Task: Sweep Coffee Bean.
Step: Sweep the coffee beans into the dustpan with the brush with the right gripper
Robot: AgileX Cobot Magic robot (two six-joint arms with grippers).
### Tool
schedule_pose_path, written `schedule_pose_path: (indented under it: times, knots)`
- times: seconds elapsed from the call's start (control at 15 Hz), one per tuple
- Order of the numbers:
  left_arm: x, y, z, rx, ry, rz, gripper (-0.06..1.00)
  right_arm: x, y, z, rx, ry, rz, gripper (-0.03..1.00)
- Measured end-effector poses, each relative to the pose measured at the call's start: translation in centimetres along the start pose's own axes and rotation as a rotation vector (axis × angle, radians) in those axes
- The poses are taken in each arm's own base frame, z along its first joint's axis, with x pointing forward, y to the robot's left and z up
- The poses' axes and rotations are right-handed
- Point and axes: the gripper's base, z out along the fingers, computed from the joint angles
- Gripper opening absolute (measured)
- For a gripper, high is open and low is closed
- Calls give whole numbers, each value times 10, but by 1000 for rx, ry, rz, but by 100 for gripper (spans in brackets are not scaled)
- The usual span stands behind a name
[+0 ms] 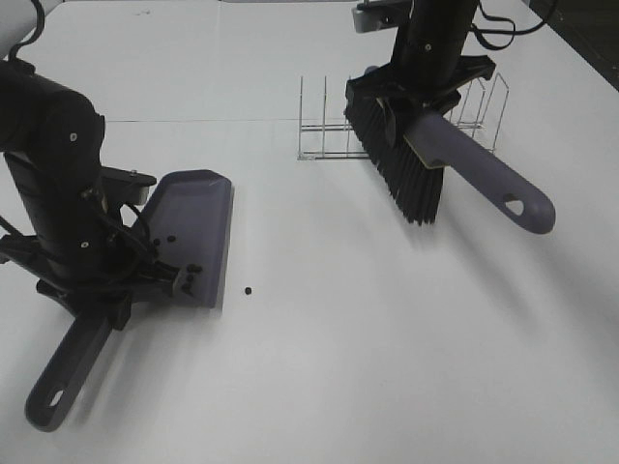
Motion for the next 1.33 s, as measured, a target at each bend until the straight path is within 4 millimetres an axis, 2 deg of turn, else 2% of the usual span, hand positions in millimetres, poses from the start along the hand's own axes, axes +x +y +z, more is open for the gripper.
schedule_pose_path:
  times: [0.07, 0.13, 0.27, 0.4, 0.73, 0.8, 0.93, 1.2, 1.33]
  knots:
    - [11, 1, 10, -6, 19, -8, 37, 8, 1, 12, -11, 53, 40, 30]
    - [15, -3, 13, -8, 15, 1, 37, 11, 2, 16, -20, 67, 55, 30]
    - [19, -18, 13, -11, -6, 23, 37, 13, 6, 18, -47, 80, 96, 30]
    - [21, -24, 13, -21, -18, 21, 37, 13, 11, 18, -47, 81, 102, 30]
    - [20, -25, 20, -44, -1, 18, 37, 21, 82, 16, -62, 83, 1, 30]
    - [20, -25, 19, -45, -2, 18, 37, 23, 92, 16, -65, 84, -13, 30]
    - [20, -25, 19, -45, -2, 18, 37, 25, 101, 18, -66, 91, -32, 30]
    - [20, -25, 19, -45, -1, 18, 37, 29, 110, 38, -107, 145, -6, 30]
    - [20, -25, 19, -45, -1, 18, 37, 34, 129, 43, -113, 151, -32, 30]
